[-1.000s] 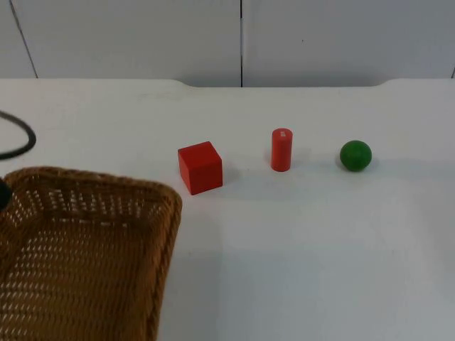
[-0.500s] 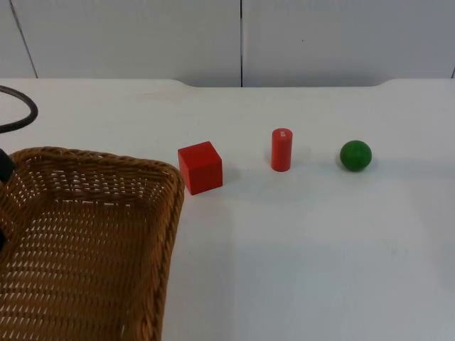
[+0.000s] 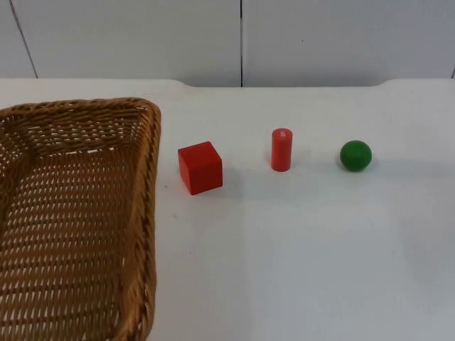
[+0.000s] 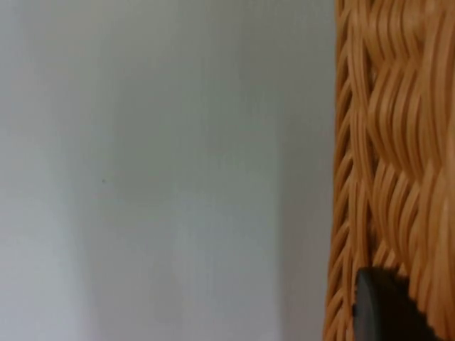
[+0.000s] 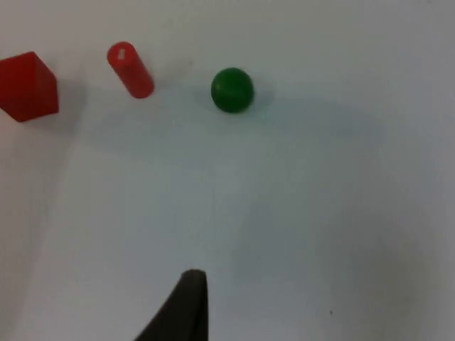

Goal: Pick up the basket with the left hand and place the object to the left of the red cylinder into the basket with the right hand.

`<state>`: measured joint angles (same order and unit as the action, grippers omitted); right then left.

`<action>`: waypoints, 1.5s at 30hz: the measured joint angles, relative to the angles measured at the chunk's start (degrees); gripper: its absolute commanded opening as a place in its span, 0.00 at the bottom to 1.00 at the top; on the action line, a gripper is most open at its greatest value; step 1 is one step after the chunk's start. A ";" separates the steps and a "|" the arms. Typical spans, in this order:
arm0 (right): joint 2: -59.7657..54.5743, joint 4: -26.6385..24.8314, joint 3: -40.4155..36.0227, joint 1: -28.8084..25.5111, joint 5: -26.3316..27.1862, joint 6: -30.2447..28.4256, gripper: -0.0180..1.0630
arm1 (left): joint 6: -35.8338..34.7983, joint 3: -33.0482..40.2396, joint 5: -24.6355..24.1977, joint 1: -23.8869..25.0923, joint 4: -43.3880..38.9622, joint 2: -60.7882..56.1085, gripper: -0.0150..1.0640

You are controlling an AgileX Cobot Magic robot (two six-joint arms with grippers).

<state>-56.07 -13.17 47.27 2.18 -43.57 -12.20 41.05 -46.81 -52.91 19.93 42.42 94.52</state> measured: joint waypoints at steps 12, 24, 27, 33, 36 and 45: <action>-19.17 2.99 16.59 17.76 0.52 2.87 0.99 | -1.59 0.00 0.47 -0.02 -3.21 0.00 0.01; -50.39 14.86 39.70 36.00 4.90 13.26 0.99 | -1.96 0.00 0.71 -0.02 -3.66 0.00 0.01; -59.76 15.34 45.37 37.03 7.70 14.62 0.96 | -1.96 0.00 0.71 -0.02 -3.66 0.00 0.01; -67.05 15.57 46.40 37.14 13.04 15.24 0.93 | -1.96 0.00 0.71 -0.02 -3.66 0.00 0.01; -70.58 15.68 46.40 37.24 18.68 16.00 0.93 | -1.96 0.00 0.71 -0.02 -3.66 0.00 0.01; -75.38 16.07 46.75 37.24 30.43 18.65 0.93 | -2.00 0.00 0.71 -0.02 -3.77 0.00 0.01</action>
<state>-131.45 2.90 94.02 39.43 -13.14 6.45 39.05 -46.81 -52.20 19.91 38.65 94.52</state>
